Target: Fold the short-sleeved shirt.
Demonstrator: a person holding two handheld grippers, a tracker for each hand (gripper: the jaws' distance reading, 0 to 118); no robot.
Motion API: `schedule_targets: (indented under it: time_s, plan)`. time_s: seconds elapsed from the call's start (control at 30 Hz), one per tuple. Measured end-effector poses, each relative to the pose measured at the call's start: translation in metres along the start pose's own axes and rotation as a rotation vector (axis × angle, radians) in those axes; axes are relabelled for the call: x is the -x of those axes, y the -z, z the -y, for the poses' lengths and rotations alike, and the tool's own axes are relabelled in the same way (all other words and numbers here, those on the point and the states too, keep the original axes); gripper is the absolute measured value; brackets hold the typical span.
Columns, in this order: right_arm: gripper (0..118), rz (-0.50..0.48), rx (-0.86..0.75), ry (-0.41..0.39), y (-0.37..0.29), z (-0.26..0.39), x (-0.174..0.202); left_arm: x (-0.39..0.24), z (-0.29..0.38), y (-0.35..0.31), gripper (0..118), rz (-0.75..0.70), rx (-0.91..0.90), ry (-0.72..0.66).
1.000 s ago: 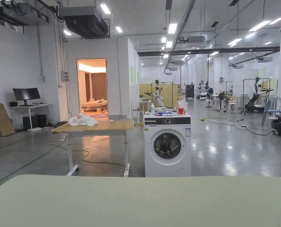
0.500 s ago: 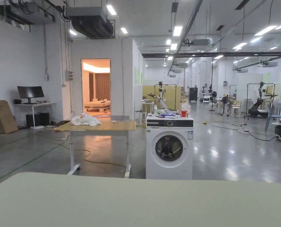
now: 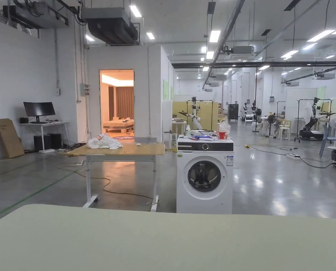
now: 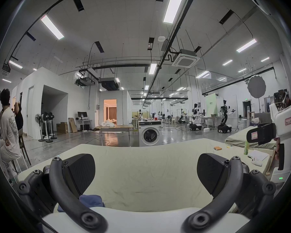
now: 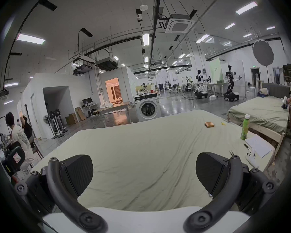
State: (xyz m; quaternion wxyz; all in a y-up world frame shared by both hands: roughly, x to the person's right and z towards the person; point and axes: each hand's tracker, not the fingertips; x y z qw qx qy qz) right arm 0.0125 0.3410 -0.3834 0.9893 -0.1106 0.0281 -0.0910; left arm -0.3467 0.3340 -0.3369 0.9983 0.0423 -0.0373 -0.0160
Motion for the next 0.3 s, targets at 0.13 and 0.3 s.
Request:
schedule_targets:
  time_s: [0.13, 0.3]
  plan:
    - [118, 0.038, -0.034, 0.026, 0.001, 0.000, -0.008, 0.001, 0.000, 0.001, 118, 0.004, 0.001, -0.018]
    - [118, 0.089, -0.011, 0.091, 0.003, 0.001, -0.016, 0.003, 0.005, 0.003, 118, -0.001, 0.013, -0.019]
